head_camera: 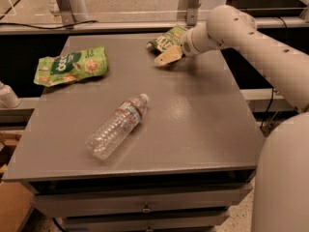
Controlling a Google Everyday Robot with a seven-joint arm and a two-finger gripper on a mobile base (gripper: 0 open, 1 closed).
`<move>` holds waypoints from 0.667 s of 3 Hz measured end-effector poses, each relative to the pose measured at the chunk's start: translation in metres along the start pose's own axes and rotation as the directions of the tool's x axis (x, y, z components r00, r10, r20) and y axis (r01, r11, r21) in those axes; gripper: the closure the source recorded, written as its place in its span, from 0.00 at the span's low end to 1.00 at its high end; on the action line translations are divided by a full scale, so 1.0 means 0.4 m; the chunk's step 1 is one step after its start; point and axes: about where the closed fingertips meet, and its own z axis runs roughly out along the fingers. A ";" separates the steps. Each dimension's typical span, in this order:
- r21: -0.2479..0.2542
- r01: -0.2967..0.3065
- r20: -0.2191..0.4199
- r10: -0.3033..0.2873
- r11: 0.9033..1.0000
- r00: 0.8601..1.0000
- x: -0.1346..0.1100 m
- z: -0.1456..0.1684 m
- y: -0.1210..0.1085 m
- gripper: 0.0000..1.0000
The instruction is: Pick green jalapeno chip bag
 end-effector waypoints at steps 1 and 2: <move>-0.004 -0.005 0.023 0.005 1.000 1.000 0.003 0.011 0.004 0.16; 0.009 0.013 0.038 -0.013 1.000 0.999 0.007 -0.015 0.002 0.39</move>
Offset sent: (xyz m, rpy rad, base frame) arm -0.0160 -0.0172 0.0134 0.0032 -0.0771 0.0013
